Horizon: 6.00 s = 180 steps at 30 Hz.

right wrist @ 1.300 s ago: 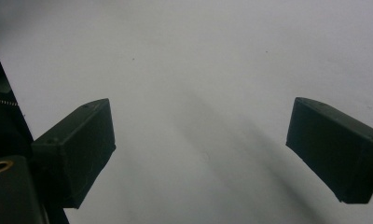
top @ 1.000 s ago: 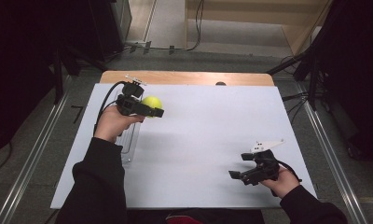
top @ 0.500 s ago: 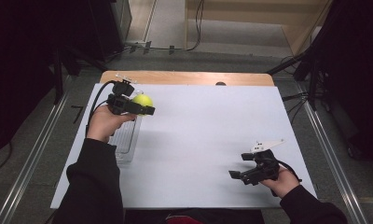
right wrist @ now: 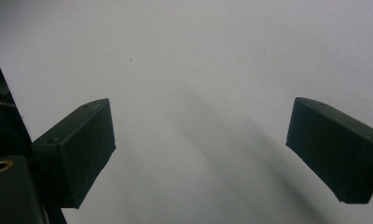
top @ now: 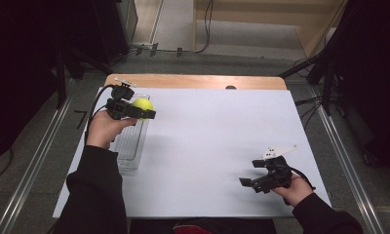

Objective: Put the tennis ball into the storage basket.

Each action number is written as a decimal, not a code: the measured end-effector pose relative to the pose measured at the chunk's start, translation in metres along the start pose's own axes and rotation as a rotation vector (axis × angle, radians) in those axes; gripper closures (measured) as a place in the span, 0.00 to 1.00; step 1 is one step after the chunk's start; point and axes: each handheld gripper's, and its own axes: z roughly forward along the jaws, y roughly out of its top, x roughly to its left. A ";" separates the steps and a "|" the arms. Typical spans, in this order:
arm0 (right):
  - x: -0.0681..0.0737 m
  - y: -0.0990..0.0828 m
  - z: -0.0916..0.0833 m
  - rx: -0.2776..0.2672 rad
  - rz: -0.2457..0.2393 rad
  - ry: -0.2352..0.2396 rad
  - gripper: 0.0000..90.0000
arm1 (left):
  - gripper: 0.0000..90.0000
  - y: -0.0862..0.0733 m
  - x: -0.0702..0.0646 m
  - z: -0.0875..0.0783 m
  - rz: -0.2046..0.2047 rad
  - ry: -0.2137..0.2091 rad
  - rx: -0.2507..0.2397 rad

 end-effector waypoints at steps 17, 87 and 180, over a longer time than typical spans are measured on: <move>0.000 0.000 0.000 0.000 -0.002 0.000 0.07 | 0.30 -0.006 0.015 -0.010 -0.050 0.037 -0.030; -0.001 0.000 -0.001 0.001 -0.001 0.000 0.07 | 0.29 -0.028 0.049 0.020 -0.148 0.154 0.037; -0.001 -0.002 -0.003 -0.003 0.001 0.000 0.07 | 0.26 0.000 -0.028 0.015 0.022 -0.099 -0.062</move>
